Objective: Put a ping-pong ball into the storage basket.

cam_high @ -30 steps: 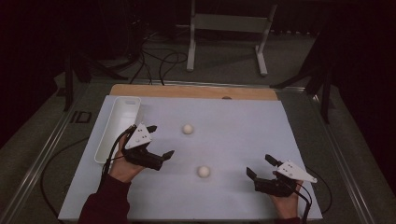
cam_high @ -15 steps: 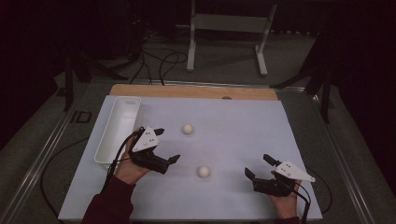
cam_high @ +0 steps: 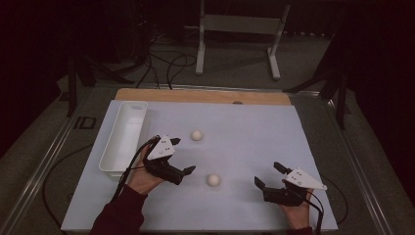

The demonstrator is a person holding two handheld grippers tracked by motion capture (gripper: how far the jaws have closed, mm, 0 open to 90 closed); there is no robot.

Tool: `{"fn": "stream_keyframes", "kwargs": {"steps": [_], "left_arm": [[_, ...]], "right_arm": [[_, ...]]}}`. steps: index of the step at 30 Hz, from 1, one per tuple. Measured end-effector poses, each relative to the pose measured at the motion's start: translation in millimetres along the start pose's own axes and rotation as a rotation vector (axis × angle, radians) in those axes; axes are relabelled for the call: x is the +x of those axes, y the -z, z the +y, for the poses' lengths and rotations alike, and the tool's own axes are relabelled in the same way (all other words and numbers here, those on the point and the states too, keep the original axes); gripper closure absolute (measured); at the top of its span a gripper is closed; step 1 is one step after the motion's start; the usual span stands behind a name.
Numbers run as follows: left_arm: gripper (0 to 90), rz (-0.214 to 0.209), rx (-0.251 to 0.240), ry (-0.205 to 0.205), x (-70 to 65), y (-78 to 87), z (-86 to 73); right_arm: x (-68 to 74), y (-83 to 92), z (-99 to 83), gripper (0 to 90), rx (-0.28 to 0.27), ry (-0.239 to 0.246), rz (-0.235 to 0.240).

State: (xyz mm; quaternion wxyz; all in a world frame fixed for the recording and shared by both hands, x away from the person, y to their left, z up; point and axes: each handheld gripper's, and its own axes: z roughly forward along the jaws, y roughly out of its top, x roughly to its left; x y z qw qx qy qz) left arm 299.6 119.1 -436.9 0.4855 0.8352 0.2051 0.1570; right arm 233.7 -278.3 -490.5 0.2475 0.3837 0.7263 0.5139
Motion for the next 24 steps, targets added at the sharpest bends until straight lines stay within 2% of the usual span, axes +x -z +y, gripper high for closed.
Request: {"fn": "stream_keyframes", "kwargs": {"steps": [24], "left_arm": [[0.3, -0.051, 0.046, 0.008, -5.2, -24.4, -3.8]], "right_arm": [[-0.2, 0.2, -0.2, 9.0, 0.002, -0.002, 0.0]]}}
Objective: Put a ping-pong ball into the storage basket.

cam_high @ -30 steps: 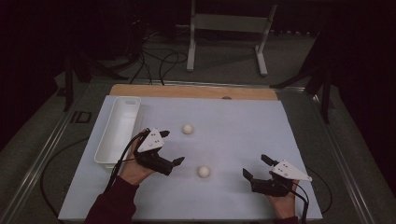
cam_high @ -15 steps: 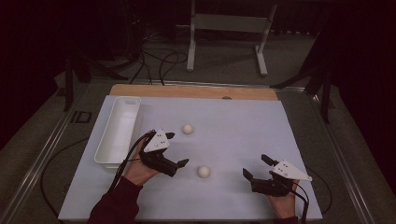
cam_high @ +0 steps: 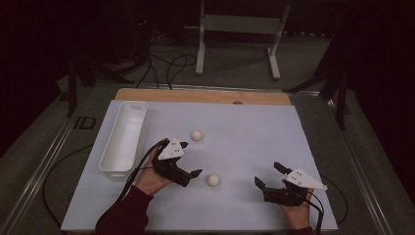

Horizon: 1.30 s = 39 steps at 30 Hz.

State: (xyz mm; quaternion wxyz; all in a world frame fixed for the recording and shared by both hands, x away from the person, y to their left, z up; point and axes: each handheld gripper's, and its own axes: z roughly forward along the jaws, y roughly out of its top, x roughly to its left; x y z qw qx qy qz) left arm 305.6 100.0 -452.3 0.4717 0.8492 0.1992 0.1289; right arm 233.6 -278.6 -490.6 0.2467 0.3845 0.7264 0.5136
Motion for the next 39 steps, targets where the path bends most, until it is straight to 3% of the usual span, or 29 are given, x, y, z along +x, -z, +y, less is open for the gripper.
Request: {"fn": "stream_keyframes", "kwargs": {"steps": [39], "left_arm": [[0.3, -0.059, 0.068, 0.02, -7.2, -40.5, -13.1]], "right_arm": [[0.3, -1.0, -0.3, 9.0, 0.006, 0.006, 0.002]]}}
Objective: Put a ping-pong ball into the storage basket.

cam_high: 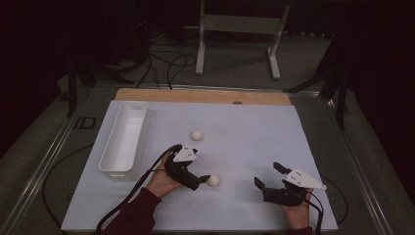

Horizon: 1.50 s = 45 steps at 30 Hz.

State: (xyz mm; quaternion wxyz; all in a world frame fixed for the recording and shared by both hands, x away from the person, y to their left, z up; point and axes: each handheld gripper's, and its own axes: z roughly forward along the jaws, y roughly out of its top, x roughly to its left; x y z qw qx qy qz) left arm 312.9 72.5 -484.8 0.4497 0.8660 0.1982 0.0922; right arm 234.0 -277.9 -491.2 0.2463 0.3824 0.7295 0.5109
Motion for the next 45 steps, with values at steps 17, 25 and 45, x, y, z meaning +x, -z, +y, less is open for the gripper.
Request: {"fn": "stream_keyframes", "kwargs": {"steps": [17, 25, 45], "left_arm": [[0.3, -0.028, 0.018, -0.002, -7.4, -14.0, -1.7], [0.3, -0.035, 0.03, -0.017, -13.9, -22.1, -2.1], [0.4, -0.062, 0.095, -0.045, -25.6, -41.6, -5.6]], "right_arm": [[0.0, -0.4, -0.1, 9.1, 0.002, 0.0, 0.001], [-0.1, 0.1, 0.0, 9.0, 0.002, 0.0, 0.0], [0.3, 0.0, 0.0, 9.1, 0.004, -0.001, 0.002]]}}
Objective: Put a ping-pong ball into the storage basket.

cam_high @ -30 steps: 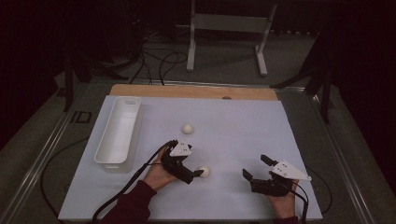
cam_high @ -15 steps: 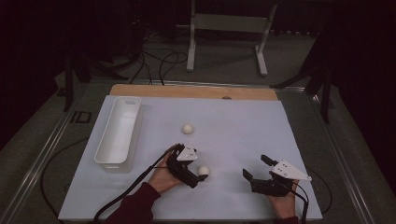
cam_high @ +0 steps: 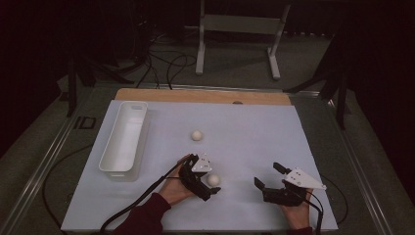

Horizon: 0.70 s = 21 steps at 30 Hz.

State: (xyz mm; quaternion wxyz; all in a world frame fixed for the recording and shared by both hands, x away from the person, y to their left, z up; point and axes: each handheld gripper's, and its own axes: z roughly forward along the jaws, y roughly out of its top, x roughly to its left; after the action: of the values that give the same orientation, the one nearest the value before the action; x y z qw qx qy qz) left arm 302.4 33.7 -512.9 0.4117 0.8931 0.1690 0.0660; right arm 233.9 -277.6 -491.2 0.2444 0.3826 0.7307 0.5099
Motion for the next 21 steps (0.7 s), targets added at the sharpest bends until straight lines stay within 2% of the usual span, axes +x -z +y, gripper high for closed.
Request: {"fn": "stream_keyframes", "kwargs": {"steps": [6, 10, 15, 21], "left_arm": [[1.8, -0.014, 0.02, 0.001, -1.8, -4.7, -0.7], [5.8, -0.005, 0.026, -0.007, -3.6, -5.8, -1.1], [21.2, 0.014, 0.041, -0.019, -7.3, -7.9, -1.8], [40.1, 0.01, 0.041, -0.003, -6.3, -8.2, -2.4]], "right_arm": [[0.0, 0.2, 0.0, 9.0, 0.001, 0.0, 0.0], [0.0, 0.2, 0.0, 9.1, 0.0, 0.0, -0.001], [-0.1, 0.2, 0.0, 9.1, 0.0, 0.001, 0.0], [-0.2, 0.6, 0.1, 9.1, 0.0, 0.001, -0.001]]}}
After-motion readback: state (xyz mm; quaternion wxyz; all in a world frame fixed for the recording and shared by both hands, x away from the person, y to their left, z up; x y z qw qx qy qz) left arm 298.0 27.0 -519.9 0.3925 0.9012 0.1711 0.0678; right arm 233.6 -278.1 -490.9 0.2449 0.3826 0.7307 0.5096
